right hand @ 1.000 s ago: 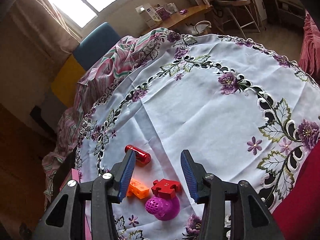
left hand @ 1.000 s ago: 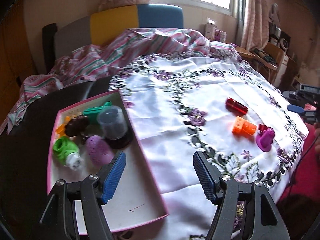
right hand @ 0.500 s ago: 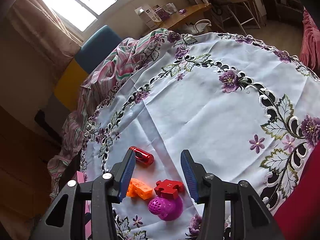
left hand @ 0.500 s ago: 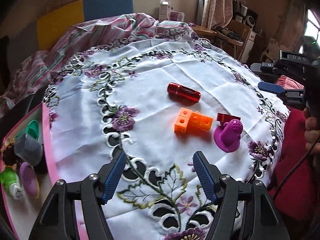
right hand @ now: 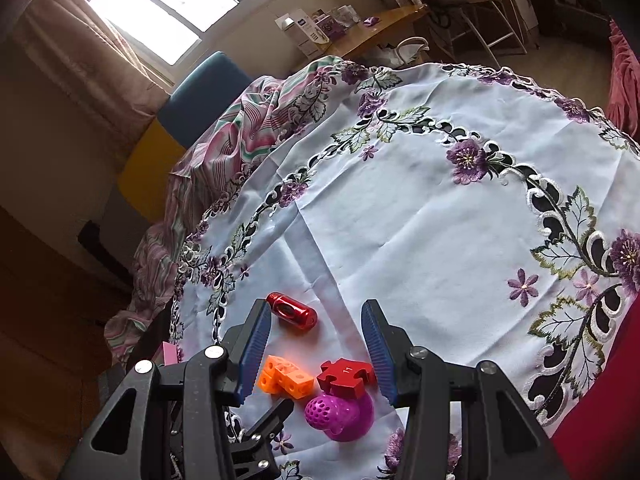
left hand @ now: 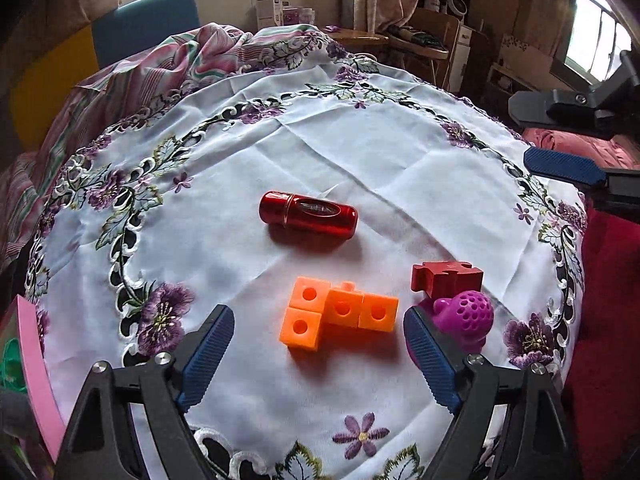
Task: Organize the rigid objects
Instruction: 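Grasp the orange block piece with the left tool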
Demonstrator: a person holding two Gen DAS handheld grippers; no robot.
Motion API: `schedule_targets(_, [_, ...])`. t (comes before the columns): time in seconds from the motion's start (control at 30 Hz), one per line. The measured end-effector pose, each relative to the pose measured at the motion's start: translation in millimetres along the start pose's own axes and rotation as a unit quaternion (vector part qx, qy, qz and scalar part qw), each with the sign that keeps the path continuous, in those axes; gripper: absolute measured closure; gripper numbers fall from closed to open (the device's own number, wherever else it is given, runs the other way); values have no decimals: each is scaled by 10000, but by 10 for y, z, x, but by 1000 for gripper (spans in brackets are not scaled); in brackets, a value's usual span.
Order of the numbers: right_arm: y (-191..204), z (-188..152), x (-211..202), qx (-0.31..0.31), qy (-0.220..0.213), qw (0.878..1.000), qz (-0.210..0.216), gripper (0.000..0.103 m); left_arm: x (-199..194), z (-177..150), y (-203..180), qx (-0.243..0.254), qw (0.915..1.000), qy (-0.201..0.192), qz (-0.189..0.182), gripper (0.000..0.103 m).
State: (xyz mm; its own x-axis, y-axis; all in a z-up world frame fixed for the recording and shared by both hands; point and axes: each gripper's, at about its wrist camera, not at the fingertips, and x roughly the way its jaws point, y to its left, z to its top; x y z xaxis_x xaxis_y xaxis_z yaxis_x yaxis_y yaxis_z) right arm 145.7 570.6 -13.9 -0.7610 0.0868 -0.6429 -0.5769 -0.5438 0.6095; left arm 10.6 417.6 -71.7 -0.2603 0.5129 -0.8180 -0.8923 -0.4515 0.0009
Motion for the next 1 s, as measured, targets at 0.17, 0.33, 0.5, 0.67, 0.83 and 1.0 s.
schedule_targets(0.17, [-7, 0, -1, 24, -4, 10000, 34, 55, 209, 23, 24, -41, 9997, 191, -164, 38])
schedule_targets(0.33, [5, 0, 18, 4, 50, 10000, -16, 55, 161, -66, 65, -184, 9993, 182, -276, 44])
schedule_targets(0.5, [51, -9, 115, -145, 341, 9992, -160, 55, -92, -251, 192, -516, 9983, 62, -248, 44])
schedule_targets(0.67, [139, -65, 326, -488, 953, 9936, -353, 55, -390, -447, 313, -808, 9966, -93, -162, 44])
schedule_targets(0.83, [186, -124, 459, -701, 1354, 9866, -578, 55, -693, -609, 355, -869, 9957, -319, -82, 44])
schedule_targets(1.0, [189, -169, 548, -755, 1710, 9805, -602, 55, -928, -738, 403, -941, 9944, -477, -60, 44])
